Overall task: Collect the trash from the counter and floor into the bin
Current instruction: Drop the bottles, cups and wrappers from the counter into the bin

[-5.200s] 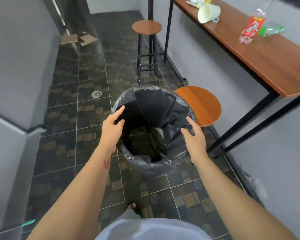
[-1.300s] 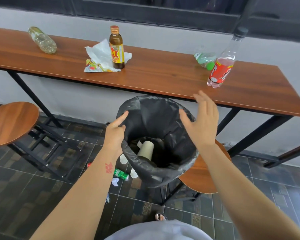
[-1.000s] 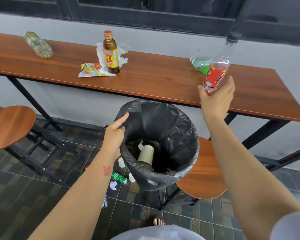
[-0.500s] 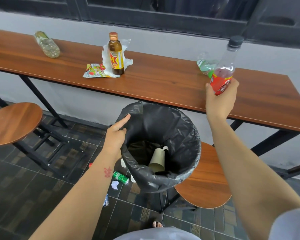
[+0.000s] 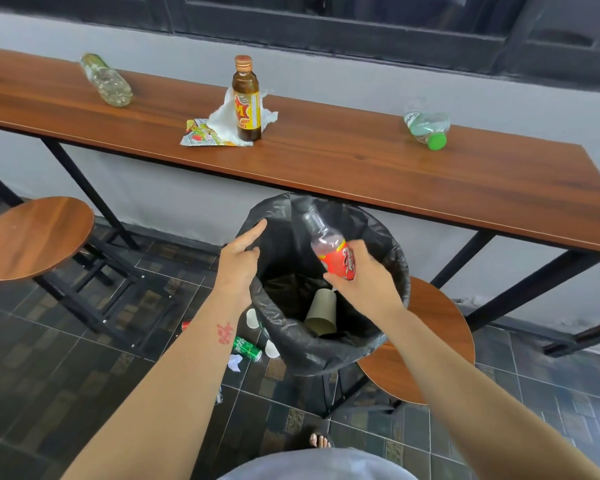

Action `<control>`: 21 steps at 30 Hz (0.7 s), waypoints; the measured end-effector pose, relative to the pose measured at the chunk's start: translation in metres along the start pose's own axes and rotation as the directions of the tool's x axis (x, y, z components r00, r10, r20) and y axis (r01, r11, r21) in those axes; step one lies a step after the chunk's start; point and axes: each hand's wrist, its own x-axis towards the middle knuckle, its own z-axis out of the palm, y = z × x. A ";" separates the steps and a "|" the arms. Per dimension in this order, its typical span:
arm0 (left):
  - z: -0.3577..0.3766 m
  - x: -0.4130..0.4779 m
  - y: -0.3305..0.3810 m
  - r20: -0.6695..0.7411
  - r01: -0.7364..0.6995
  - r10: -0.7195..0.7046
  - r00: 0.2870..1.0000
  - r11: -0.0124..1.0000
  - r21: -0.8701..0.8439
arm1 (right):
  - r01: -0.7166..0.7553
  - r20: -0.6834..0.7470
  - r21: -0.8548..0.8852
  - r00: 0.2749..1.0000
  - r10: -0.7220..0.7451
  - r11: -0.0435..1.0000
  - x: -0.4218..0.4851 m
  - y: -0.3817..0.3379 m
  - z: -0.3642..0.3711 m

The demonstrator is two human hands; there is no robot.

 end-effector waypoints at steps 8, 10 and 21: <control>-0.006 -0.005 0.001 0.042 -0.013 0.013 0.999 1.000 -0.005 | 0.171 0.308 -0.479 0.951 -0.018 0.861 0.028 0.013 0.038; -0.009 -0.006 0.001 0.033 -0.010 0.009 0.999 1.000 0.028 | 0.223 0.367 -0.531 0.930 -0.016 0.817 0.033 0.011 0.047; -0.021 -0.001 -0.007 0.051 -0.022 0.021 0.998 1.000 0.016 | 0.351 0.474 -0.511 0.877 -0.084 0.784 0.033 0.018 0.059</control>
